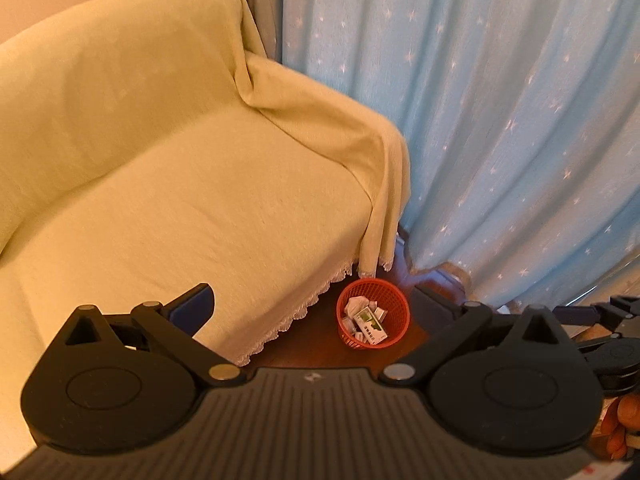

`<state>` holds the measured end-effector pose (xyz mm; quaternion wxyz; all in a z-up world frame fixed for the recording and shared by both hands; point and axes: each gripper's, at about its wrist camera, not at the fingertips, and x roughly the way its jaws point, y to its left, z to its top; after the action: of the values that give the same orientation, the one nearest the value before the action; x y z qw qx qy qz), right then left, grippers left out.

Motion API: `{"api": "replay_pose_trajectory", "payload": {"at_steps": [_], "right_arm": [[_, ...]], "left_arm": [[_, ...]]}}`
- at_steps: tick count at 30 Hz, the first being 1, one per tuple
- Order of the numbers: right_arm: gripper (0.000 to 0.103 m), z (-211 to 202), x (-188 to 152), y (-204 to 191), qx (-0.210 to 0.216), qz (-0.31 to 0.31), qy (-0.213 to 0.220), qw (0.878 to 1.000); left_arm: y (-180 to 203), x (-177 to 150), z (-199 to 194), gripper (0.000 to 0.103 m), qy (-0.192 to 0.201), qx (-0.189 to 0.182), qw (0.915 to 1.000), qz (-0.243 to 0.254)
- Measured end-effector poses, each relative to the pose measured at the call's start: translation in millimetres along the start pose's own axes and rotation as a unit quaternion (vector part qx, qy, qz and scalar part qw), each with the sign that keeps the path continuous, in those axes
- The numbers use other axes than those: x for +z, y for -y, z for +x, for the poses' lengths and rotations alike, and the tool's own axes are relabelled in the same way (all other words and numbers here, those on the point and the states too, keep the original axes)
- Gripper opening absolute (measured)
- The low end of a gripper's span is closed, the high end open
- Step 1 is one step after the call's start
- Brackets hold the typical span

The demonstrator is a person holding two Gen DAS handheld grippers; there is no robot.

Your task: Organize objects

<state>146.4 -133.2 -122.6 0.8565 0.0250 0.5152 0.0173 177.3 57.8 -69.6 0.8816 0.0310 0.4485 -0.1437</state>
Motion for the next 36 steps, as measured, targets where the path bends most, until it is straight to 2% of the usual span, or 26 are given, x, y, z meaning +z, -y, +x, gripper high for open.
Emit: {"api": "replay_pose_trajectory", "payload": {"at_steps": [7, 13, 28, 36], "right_arm": [[0.081, -42.0, -16.7, -18.1, 0.003, 0.004, 0.013, 1.000], [0.081, -61.7, -22.4, -16.1, 0.001, -0.006, 0.023, 1.000], [0.081, -108.3, -31.0, 20.3, 0.037, -0.065, 0.044, 0.996], [0.081, -122.9, -38.0, 19.2, 0.023, -0.034, 0.059, 0.997]], "left_arm": [[-17.9, -23.5, -38.1, 0.102, 0.010, 0.012, 0.9996, -0.023], [-18.7, -34.3, -63.1, 0.102, 0.006, 0.028, 0.9989, -0.037], [28.9, -50.1, -119.4, 0.102, 0.021, 0.088, 0.9925, -0.083], [42.3, -50.2, -128.5, 0.102, 0.023, 0.094, 0.9945, -0.041]]}}
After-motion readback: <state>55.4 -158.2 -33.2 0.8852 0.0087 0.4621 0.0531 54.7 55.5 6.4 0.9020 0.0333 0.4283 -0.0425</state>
